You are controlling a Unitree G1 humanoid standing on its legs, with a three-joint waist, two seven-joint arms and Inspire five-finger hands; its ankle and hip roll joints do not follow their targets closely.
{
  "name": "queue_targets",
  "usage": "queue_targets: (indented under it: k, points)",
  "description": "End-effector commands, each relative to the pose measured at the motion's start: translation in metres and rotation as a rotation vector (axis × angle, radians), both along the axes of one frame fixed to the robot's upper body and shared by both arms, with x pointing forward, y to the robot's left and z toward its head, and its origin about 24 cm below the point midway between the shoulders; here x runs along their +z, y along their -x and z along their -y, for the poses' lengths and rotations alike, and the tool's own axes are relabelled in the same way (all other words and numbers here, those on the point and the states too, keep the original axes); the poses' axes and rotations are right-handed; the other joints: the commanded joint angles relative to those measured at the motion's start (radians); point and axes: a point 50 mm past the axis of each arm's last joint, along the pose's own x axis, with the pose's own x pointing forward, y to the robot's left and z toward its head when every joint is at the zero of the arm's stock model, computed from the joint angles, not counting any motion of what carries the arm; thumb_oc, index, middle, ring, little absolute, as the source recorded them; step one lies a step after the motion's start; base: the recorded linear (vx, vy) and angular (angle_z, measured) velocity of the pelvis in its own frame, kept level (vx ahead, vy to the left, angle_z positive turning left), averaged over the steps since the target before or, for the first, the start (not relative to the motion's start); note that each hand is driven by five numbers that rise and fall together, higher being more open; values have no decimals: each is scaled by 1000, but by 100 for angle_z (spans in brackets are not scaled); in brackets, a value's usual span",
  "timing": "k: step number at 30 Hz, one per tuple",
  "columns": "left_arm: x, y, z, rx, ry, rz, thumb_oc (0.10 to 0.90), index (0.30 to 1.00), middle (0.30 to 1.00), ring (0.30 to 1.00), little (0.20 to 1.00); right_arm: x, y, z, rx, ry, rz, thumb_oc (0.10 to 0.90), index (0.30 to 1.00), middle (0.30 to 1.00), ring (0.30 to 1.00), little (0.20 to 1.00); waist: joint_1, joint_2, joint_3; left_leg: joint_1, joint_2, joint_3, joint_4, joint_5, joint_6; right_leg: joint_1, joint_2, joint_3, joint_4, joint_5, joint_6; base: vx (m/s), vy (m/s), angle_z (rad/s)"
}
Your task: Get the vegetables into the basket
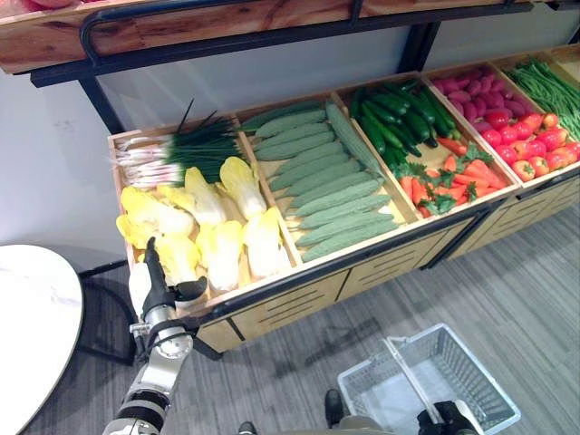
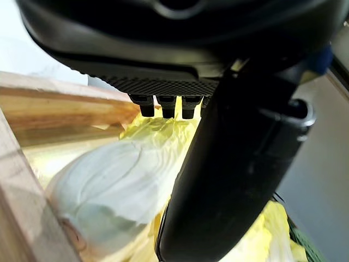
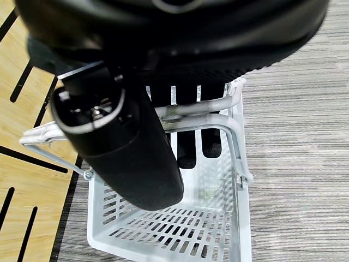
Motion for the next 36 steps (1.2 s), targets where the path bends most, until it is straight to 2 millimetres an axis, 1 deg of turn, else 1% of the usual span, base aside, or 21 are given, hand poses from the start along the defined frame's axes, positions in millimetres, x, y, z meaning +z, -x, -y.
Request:
queue_targets:
  k: [1,3,5,6,8,12,14,17,18,19,21,22,23,26,27,28,29,30,31,32,36]
  points:
    - [56,-29,-13,19,-128,256,900,1000,1000,1000,1000,1,-7,-1,59,36,26,400,300,300,300,300,0,-52,-49,-4,31,-41,0,-40,-35,19,-79,-21,4,-2,85,0,0,0]
    - [56,-29,-12,21,-126,256,900,1000,1000,1000,1000,1,-6,-2,56,36,25,400,300,300,300,300,1,-51,-49,-4,31,-42,0,-40,-34,20,-80,-22,4,-2,85,0,0,0]
    - [42,-25,-8,9,-91,192,900,1000,1000,1000,1000,1,-7,-1,53,39,19,400,300,300,300,300,2,-49,-50,-3,31,-42,0,-39,-33,24,-81,-24,4,-3,84,0,0,0]
    - [42,-25,-8,8,-91,192,900,1000,1000,1000,1000,1,-7,-1,53,39,19,400,300,300,300,300,2,-49,-50,-3,31,-43,0,-39,-33,24,-81,-24,4,-3,84,0,0,0]
    - [29,-22,-5,-8,-68,125,900,1000,1000,1000,1000,1,-8,-2,58,37,22,400,300,300,300,300,0,-48,-51,-2,30,-42,0,-40,-33,25,-81,-25,4,-3,83,0,0,0]
    - [16,-19,-1,-57,-67,42,900,1000,1000,1000,1000,2,-10,-1,60,40,24,400,300,300,300,300,-2,-46,-49,-2,28,-40,0,-41,-32,25,-81,-25,4,-1,83,0,0,0]
    - [5,-17,4,-86,-55,-23,900,1000,1000,1000,1000,1,-10,-2,65,37,19,400,300,300,300,300,-5,-46,-48,-1,27,-38,0,-41,-30,22,-80,-20,4,0,83,0,0,0]
    - [-11,-15,8,-45,68,-70,900,1000,1000,1000,1000,0,-10,-2,81,40,0,400,300,300,300,300,-13,-46,-47,0,26,-30,0,-41,-29,17,-79,-13,4,4,82,10,6,-6]
    - [-11,-16,11,-51,83,-74,759,802,802,802,802,1,-9,-2,82,41,-4,400,300,300,300,300,-14,-45,-47,0,26,-29,0,-42,-29,16,-78,-11,4,4,82,11,14,-9]
    - [-17,-14,11,-33,131,-95,678,690,690,690,690,1,-11,-2,94,41,-6,400,300,300,300,300,-19,-44,-48,1,27,-26,0,-42,-29,14,-78,-8,4,6,82,10,13,-7]
    - [-18,-17,15,-29,171,-91,576,547,547,547,547,1,-12,-2,100,43,-10,400,300,300,300,300,-22,-43,-48,2,27,-23,0,-42,-29,13,-77,-5,4,8,82,9,9,-10]
    - [-19,-17,16,-25,192,-97,461,385,385,385,385,1,-13,-2,104,43,-9,400,300,300,300,300,-23,-42,-47,3,26,-21,0,-43,-29,13,-77,-4,4,8,82,11,14,-11]
    - [-22,-18,16,-6,239,-102,400,300,300,300,300,2,-17,-3,118,42,-5,400,300,300,300,300,-28,-40,-48,6,27,-16,0,-43,-30,12,-75,0,4,9,81,14,13,-7]
    - [-20,-21,16,26,278,-74,400,300,300,300,300,2,-18,-3,134,42,-4,400,300,300,300,300,-32,-39,-52,12,26,-12,0,-45,-31,14,-73,5,4,9,82,23,9,-5]
    - [-13,-26,16,31,278,-29,400,300,300,300,300,2,-18,-3,136,46,-5,400,300,300,300,300,-32,-38,-54,13,27,-13,0,-45,-31,15,-73,3,4,8,81,0,0,0]
    - [10,-36,15,22,236,83,400,300,300,300,300,1,-17,-4,130,46,-3,400,300,300,300,300,-27,-41,-55,14,28,-15,0,-46,-31,18,-72,2,4,6,81,0,0,0]
    - [10,-35,15,23,235,83,400,300,300,300,300,1,-17,-4,130,46,-4,400,300,300,300,300,-28,-41,-55,14,28,-15,0,-46,-31,19,-72,2,4,6,81,0,0,0]
    - [27,-40,14,13,201,158,400,300,300,300,300,1,-16,-5,128,43,-1,400,300,300,300,300,-26,-42,-55,14,28,-17,0,-46,-31,20,-72,0,4,5,81,0,0,0]
    - [27,-40,14,14,201,158,400,300,300,300,300,1,-16,-5,129,43,-1,400,300,300,300,300,-26,-42,-55,15,28,-17,0,-46,-31,20,-72,0,4,5,81,0,0,0]
    - [51,-46,13,-14,127,257,400,300,300,300,300,1,-13,-5,123,38,5,400,300,300,300,300,-20,-45,-54,13,29,-21,0,-46,-32,22,-72,-3,4,3,81,0,0,0]
    - [102,-47,12,-58,-36,462,400,300,300,300,300,0,-8,-7,117,26,2,400,300,300,300,300,-9,-53,-53,13,29,-31,0,-49,-32,29,-75,-12,4,-1,83,-2,-1,1]
